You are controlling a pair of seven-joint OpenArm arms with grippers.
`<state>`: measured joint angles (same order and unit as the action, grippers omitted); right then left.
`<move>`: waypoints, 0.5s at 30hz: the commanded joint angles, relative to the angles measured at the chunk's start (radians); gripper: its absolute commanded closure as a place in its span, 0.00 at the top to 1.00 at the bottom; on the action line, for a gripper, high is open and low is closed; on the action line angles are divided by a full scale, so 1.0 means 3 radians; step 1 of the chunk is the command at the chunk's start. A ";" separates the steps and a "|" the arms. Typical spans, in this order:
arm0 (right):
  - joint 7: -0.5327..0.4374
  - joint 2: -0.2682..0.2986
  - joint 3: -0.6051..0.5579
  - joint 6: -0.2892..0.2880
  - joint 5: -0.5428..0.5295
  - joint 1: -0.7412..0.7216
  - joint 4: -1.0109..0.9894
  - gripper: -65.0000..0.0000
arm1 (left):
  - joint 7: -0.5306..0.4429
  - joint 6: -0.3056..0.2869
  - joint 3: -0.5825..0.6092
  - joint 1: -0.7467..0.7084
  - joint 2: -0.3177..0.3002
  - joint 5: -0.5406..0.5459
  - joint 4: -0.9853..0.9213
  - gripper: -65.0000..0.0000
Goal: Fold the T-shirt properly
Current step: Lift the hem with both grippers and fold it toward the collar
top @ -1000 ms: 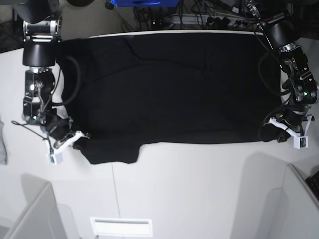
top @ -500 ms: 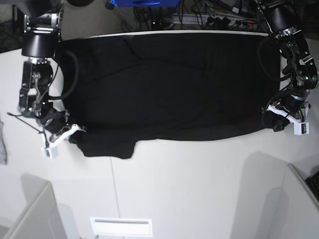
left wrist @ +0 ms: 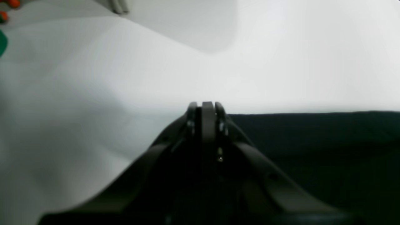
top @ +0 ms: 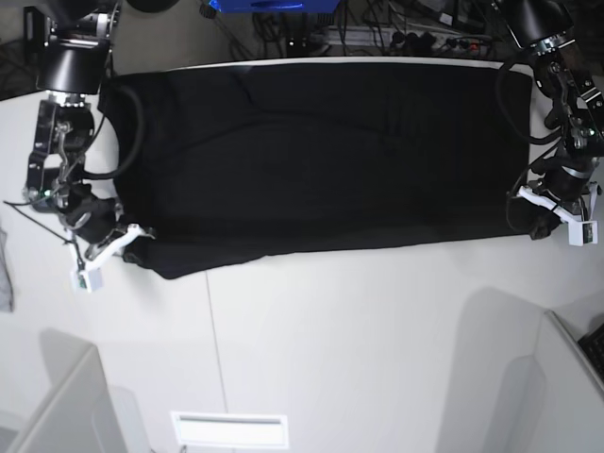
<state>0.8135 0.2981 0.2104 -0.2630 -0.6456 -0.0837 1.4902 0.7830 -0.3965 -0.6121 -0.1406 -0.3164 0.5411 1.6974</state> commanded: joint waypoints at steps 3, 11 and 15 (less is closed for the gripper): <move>-0.0075 0.0057 0.0028 -0.0021 -0.0029 0.0005 0.0134 0.00 | -0.0071 -0.0011 -0.0018 -0.0005 -0.0058 0.0040 0.0155 0.00; 0.0022 0.0052 0.0196 -0.0026 -0.0045 0.0200 0.0390 0.00 | -0.0071 -0.0011 -0.0018 -0.0132 -0.0058 0.0040 0.0226 0.00; 0.0268 0.0032 0.0416 -0.0036 -0.0045 0.0225 0.0513 0.00 | -0.0071 -0.0011 -0.0018 -0.0199 -0.0058 0.0040 0.0262 0.00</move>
<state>0.9165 0.2958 0.3305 -0.2695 -0.6445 -0.0010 1.6173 0.7834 -0.3969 -0.6117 -0.2058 -0.3161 0.5461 1.7535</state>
